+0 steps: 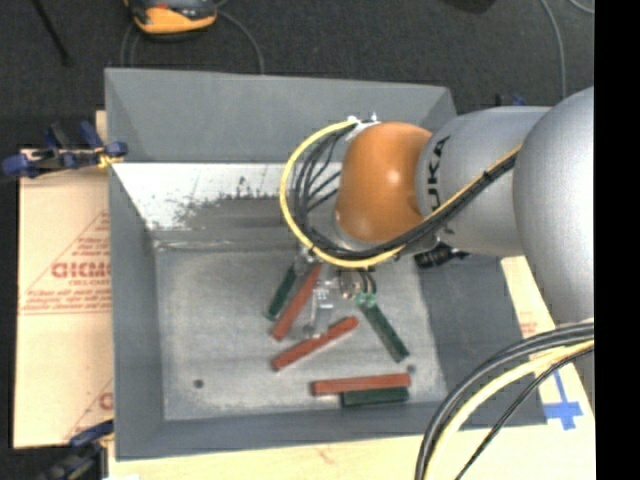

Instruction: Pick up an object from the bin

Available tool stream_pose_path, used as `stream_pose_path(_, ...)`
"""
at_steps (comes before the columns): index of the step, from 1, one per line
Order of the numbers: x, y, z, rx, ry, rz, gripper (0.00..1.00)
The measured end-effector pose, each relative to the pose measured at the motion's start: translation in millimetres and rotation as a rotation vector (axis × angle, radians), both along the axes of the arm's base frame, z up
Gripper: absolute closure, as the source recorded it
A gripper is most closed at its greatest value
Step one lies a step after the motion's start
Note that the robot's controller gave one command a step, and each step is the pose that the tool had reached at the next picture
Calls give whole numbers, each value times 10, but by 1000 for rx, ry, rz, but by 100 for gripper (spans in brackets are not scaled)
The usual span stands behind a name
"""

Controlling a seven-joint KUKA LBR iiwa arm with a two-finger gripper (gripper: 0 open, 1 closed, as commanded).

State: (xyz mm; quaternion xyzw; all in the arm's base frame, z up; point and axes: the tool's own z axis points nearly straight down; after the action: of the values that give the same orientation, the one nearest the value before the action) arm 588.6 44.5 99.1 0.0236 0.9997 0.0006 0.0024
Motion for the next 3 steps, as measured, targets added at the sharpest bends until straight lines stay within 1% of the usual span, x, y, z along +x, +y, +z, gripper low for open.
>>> stream_pose_path(1, 392, -282, -212, -4, -19, 381, 100)
stream_pose_path(2, 392, -281, -212, -3, -19, 380, 100)
stream_pose_path(3, 377, -104, 121, -1, 5, 354, 100)
